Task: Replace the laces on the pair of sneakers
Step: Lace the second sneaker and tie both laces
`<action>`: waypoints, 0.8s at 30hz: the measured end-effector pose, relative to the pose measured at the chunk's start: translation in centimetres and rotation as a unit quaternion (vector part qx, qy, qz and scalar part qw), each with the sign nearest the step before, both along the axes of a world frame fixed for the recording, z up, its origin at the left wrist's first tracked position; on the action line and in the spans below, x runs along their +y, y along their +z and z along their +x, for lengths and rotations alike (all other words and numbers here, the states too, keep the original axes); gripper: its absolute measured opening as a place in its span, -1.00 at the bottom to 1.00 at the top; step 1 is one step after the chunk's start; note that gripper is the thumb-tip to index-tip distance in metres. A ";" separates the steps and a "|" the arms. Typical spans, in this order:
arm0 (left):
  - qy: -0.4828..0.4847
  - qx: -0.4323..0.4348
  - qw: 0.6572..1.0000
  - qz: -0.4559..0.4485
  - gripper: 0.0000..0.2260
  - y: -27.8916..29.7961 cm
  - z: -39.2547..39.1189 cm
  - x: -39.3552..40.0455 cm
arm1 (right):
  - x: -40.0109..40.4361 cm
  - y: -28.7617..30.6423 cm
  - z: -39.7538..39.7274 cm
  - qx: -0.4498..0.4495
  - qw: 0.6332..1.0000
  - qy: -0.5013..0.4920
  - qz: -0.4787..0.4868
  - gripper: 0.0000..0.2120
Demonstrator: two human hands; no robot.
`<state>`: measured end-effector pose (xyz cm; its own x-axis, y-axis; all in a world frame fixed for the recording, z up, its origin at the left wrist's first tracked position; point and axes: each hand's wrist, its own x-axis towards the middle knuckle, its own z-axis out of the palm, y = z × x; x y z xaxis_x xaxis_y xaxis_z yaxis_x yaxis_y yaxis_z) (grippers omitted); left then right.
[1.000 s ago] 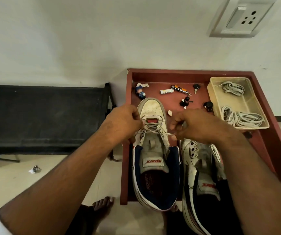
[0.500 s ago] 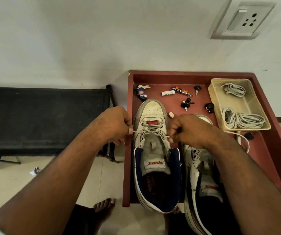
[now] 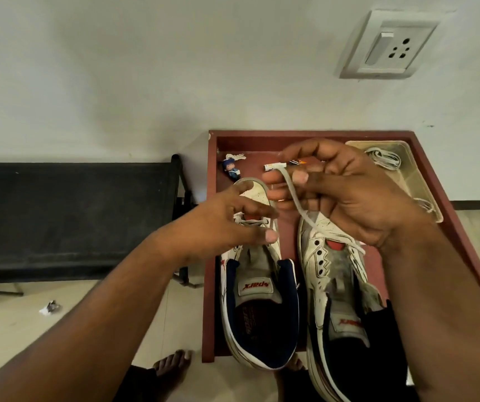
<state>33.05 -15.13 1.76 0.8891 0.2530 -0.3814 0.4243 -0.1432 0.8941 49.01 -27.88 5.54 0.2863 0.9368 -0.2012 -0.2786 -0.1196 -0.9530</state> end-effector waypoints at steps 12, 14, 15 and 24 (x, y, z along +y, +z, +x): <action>0.035 -0.012 0.993 -0.110 -0.70 -0.6 1.9 -2.5 | 1.6 -0.6 -0.7 0.169 0.978 -0.109 0.046 -0.55; 0.035 -0.014 0.992 -0.118 -0.63 -0.5 1.9 -2.4 | 1.6 -0.4 -0.5 0.176 0.977 -0.112 0.043 -0.53; 0.037 -0.010 0.993 -0.116 -0.56 -0.6 1.8 -2.4 | 1.6 -0.4 -0.4 0.180 0.977 -0.109 0.040 -0.51; -0.008 -0.011 0.991 -0.132 -0.78 -1.3 1.9 -2.4 | 1.7 -0.7 0.3 0.275 0.953 -0.116 0.052 -0.45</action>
